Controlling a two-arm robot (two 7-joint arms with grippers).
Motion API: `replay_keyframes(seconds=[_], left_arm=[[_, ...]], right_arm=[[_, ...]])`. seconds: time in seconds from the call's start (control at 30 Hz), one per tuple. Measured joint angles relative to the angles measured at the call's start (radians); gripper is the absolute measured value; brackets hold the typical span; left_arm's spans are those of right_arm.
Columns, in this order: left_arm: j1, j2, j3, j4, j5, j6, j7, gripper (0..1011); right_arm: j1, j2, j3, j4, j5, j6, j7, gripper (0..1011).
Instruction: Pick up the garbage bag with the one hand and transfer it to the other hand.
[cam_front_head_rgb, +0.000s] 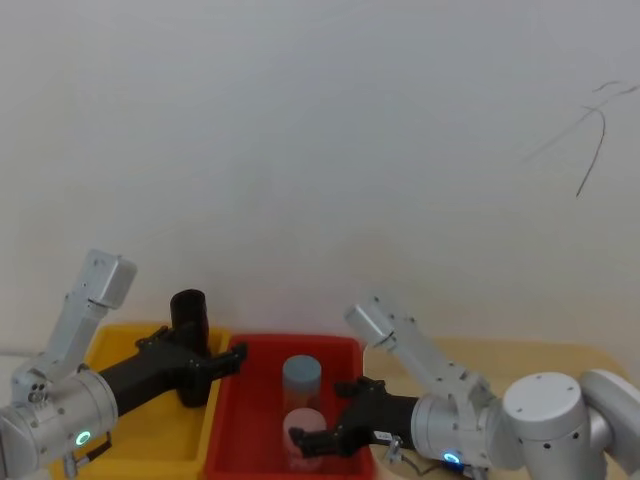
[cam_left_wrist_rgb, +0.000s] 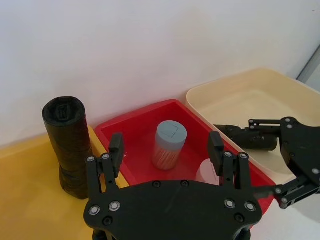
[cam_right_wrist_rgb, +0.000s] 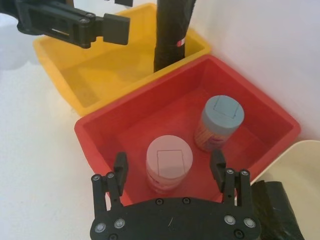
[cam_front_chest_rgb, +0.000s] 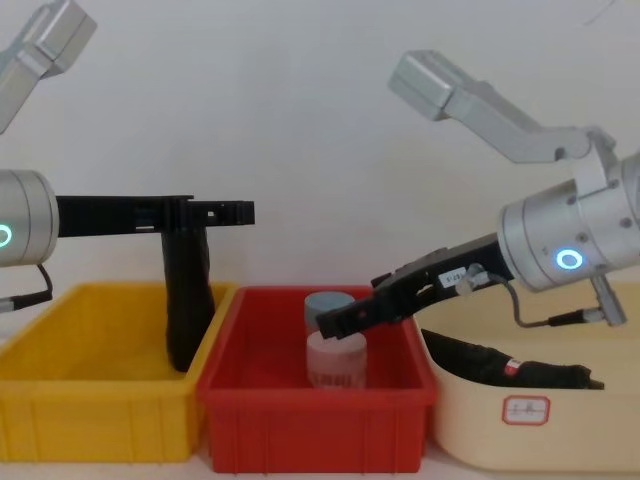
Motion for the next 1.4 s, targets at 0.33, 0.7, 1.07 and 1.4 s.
replay_keyframes(seconds=[0.33,0.7,1.07,1.4], left_arm=[[0.0,0.0,0.0,0.0,0.0,0.0,0.0,1000],[0.0,0.0,0.0,0.0,0.0,0.0,0.0,1001],[0.0,0.0,0.0,0.0,0.0,0.0,0.0,1001],[0.0,0.0,0.0,0.0,0.0,0.0,0.0,1000]], right_arm=[[0.028,-0.027,-0.03,0.049,-0.033,-0.003,0.011,1001],[0.059,-0.063,-0.046,0.119,-0.057,-0.016,0.023,1001],[0.084,-0.088,-0.06,0.176,-0.078,-0.021,0.038,1001],[0.105,-0.099,-0.071,0.218,-0.102,-0.025,0.047,1001]])
